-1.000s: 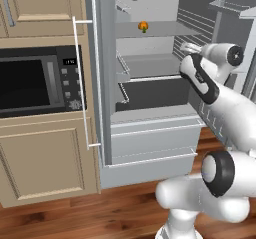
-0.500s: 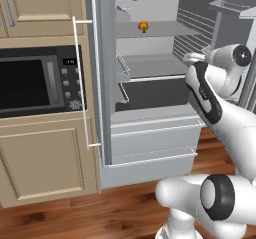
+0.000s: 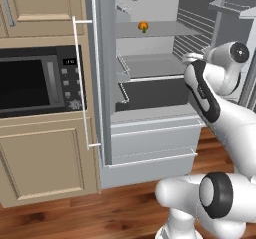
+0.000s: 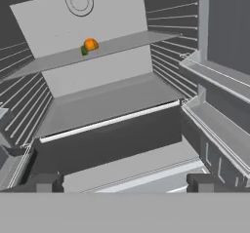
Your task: Take the lemon wedge from the fridge and place it on the plate with fish on the dining counter.
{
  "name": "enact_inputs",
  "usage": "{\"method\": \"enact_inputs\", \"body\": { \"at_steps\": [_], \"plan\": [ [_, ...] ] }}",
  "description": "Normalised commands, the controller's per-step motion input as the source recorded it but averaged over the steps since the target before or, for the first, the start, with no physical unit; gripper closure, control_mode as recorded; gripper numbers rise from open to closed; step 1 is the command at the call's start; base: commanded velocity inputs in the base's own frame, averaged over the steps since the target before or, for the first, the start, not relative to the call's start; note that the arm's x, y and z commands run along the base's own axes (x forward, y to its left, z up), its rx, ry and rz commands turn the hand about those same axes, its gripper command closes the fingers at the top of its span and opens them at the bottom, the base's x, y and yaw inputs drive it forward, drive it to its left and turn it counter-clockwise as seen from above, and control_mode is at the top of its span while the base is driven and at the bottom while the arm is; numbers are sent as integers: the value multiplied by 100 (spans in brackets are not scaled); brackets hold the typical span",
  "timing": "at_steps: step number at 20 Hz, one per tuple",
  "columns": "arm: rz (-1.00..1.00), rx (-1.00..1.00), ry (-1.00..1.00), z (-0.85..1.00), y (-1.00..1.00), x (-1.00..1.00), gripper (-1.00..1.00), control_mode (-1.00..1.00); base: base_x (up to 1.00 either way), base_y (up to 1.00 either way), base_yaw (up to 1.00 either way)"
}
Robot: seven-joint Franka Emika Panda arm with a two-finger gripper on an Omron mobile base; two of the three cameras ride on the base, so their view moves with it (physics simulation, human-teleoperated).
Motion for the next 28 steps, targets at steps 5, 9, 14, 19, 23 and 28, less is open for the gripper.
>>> {"method": "enact_inputs", "body": {
  "at_steps": [5, 9, 14, 19, 23, 28],
  "plan": [
    [0, -1, 1, 0, 0, 16, -100, 100, 14, 0, 0],
    [0, 0, 0, 0, 0, 0, -100, 100, 89, 0, -4],
    [0, 0, 0, 0, 0, 0, -100, 100, 80, 0, 0],
    [0, 0, 0, 0, 0, 0, -100, 100, 74, 0, 0],
    [0, 0, 0, 0, 0, 0, -100, 100, 65, 0, 0],
    [0, 0, 0, 0, 0, 0, -100, 100, 23, -33, -1]
  ]
}}
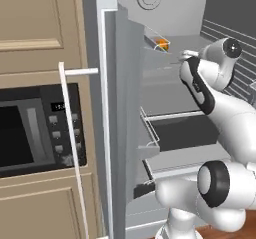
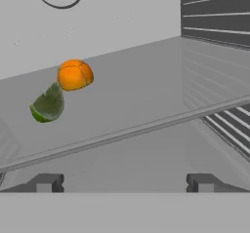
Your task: Take the lemon wedge from the fridge and place it on the plate with fish on the dining counter.
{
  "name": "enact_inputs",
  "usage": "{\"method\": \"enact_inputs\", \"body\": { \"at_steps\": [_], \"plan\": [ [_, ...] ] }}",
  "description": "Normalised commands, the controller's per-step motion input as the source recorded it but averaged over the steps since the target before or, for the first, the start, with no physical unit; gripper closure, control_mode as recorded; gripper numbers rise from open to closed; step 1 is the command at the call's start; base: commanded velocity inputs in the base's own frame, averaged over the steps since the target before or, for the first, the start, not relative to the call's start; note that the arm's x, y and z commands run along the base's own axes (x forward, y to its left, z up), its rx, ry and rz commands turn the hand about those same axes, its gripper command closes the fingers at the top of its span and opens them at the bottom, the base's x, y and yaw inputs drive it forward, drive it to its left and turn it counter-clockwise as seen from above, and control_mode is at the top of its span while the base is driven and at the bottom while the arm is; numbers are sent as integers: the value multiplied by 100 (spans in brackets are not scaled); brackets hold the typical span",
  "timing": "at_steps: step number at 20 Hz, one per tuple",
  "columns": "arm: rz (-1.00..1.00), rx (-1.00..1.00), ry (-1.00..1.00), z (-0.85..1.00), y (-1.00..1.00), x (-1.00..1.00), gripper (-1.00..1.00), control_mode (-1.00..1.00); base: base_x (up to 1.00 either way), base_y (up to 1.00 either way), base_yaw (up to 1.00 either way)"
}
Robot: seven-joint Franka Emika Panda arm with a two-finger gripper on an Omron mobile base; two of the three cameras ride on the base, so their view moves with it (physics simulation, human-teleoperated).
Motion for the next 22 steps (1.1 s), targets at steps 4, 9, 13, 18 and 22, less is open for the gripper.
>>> {"method": "enact_inputs", "body": {
  "at_steps": [4, 9, 13, 18, 22],
  "plan": [
    [0, 0, 0, 0, 0, 0, -100, 100, -19, -48, 3],
    [0, 0, 0, 0, 0, 0, -100, 100, 39, 0, -4],
    [0, 0, 0, 0, 0, 0, -100, 100, 93, 13, -5],
    [1, -1, 0, 10, 13, -3, -100, -100, 25, 32, -1],
    [16, -2, 4, 52, 74, -4, -100, -100, 0, 0, 0]
  ]
}}
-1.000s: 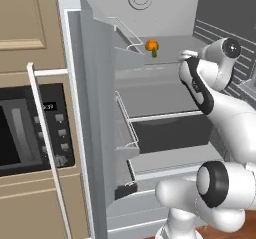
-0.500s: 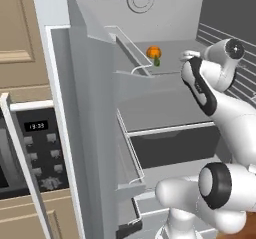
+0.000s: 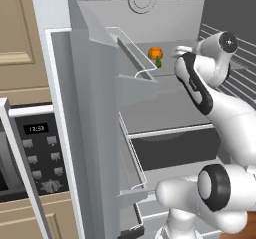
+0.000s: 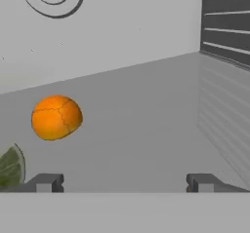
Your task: Take the lemon wedge from the fridge and place it on the plate with fish on the dining counter.
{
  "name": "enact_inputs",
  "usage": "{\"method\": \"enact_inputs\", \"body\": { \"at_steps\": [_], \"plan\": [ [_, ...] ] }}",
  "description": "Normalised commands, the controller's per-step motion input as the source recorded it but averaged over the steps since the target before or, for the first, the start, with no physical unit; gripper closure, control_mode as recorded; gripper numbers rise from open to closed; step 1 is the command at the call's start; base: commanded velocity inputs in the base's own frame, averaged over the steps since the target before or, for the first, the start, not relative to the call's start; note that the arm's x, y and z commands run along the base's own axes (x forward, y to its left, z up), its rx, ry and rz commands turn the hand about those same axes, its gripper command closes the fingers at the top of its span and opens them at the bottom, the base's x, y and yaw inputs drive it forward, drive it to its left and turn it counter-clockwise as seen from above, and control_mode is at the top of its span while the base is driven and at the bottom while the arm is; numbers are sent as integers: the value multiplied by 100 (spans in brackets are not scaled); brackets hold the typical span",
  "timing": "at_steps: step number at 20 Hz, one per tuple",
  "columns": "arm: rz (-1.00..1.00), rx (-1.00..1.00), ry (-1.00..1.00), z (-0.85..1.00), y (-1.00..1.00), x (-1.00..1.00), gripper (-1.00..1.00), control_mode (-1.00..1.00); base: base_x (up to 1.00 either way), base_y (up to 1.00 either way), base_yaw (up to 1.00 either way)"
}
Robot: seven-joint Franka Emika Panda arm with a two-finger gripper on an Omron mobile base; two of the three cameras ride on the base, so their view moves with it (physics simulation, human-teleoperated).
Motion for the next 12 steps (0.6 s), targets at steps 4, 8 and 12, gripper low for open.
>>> {"method": "enact_inputs", "body": {
  "at_steps": [4, 8, 12],
  "plan": [
    [12, -3, 16, 14, 89, 39, -100, -100, 0, 0, 0],
    [0, -2, 5, -7, 29, 15, -100, -100, 0, 0, 0],
    [0, 0, 10, -5, 48, 36, -100, -100, 0, 0, 0]
  ]
}}
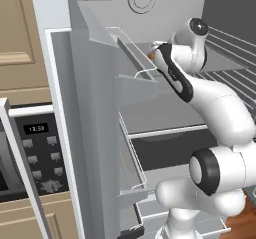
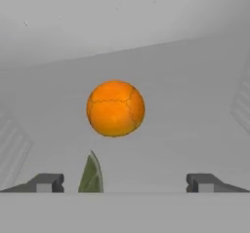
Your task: Take the lemon wedge from the fridge and place it on the plate with fish on the dining counter.
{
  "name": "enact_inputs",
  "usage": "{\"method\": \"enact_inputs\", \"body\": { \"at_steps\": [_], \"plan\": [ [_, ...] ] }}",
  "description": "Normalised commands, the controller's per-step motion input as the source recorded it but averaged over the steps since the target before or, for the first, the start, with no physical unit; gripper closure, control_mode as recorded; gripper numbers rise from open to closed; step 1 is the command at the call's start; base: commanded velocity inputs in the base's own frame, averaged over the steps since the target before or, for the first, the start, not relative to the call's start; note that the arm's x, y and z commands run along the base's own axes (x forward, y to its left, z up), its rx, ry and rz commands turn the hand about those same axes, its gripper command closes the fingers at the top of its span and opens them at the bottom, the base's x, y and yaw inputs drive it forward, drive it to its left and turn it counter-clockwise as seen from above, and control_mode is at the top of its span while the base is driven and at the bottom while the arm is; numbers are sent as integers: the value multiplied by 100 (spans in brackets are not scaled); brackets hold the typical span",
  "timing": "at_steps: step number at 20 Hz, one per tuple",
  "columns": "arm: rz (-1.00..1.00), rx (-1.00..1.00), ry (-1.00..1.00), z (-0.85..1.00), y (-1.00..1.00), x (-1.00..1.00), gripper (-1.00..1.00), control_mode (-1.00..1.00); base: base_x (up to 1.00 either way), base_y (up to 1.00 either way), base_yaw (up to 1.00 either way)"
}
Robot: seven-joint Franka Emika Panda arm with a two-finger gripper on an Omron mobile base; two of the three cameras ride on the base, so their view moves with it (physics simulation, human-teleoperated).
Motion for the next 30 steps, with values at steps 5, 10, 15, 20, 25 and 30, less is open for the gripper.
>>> {"method": "enact_inputs", "body": {
  "at_steps": [5, 10, 15, 20, 25, 30],
  "plan": [
    [0, 0, 0, -8, 13, 10, -100, -100, 0, 0, 0],
    [0, -1, -4, -9, 2, 27, -100, -100, 0, 0, 0],
    [0, -2, 0, -10, 9, 58, -100, -100, 0, 0, 0],
    [0, 0, 2, -8, 26, 70, -100, -100, 0, 0, 0],
    [0, 0, 6, -14, 8, 43, -100, -100, 0, 0, 0],
    [0, 0, 4, -1, 0, 2, -100, -100, 0, 0, 0]
  ]
}}
